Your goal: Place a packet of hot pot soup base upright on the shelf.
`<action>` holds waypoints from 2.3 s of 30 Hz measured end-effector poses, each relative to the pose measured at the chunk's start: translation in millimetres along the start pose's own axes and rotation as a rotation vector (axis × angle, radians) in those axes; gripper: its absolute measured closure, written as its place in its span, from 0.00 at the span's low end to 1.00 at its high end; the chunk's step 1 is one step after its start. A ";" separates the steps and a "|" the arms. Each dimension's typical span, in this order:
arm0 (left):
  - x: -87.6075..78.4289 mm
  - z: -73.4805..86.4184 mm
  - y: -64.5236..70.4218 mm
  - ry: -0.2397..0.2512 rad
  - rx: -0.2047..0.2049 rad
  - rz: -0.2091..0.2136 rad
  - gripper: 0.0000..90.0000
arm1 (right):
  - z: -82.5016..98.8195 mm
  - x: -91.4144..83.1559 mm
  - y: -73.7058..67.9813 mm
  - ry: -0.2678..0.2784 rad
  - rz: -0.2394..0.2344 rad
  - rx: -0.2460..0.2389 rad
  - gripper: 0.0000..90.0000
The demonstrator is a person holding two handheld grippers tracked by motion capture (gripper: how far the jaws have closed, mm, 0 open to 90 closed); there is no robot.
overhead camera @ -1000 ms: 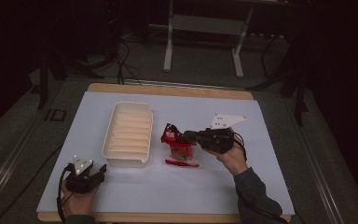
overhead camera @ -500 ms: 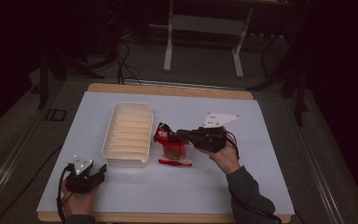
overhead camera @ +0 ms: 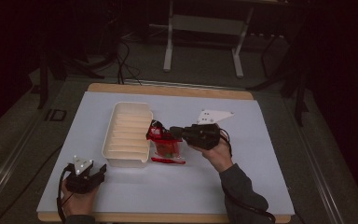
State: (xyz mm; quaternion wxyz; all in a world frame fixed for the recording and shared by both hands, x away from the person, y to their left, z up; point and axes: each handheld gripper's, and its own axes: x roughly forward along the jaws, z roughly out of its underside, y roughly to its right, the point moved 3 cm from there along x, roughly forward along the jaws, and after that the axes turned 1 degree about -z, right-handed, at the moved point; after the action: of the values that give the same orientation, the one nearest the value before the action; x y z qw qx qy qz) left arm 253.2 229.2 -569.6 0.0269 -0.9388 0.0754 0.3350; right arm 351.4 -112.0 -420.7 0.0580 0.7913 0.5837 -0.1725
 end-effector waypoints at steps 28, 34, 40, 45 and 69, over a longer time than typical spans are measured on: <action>-0.5 0.0 -1.7 0.003 -0.015 0.009 0.52 | -18.2 54.5 -12.7 0.039 -0.077 0.000 0.99; -0.4 0.0 -2.0 0.004 -0.016 0.009 0.52 | -22.5 71.5 -16.0 0.035 -0.094 0.006 0.99; -0.6 -0.1 -2.4 0.003 -0.018 0.012 0.52 | -26.6 88.9 -17.3 0.020 -0.114 0.016 0.99; -0.7 -0.1 -2.4 0.005 -0.019 0.013 0.52 | -25.3 103.3 -21.0 0.038 -0.138 0.045 0.99; -0.7 0.0 -3.0 0.010 -0.034 0.017 0.52 | -7.3 129.8 -29.3 -0.092 -0.095 0.002 0.73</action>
State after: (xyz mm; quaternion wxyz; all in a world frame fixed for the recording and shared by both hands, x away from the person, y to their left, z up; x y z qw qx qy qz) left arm 253.2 232.3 -569.2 0.0079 -0.9401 0.0778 0.3318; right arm 359.0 16.6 -454.9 0.0760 0.7540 0.6172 -0.2117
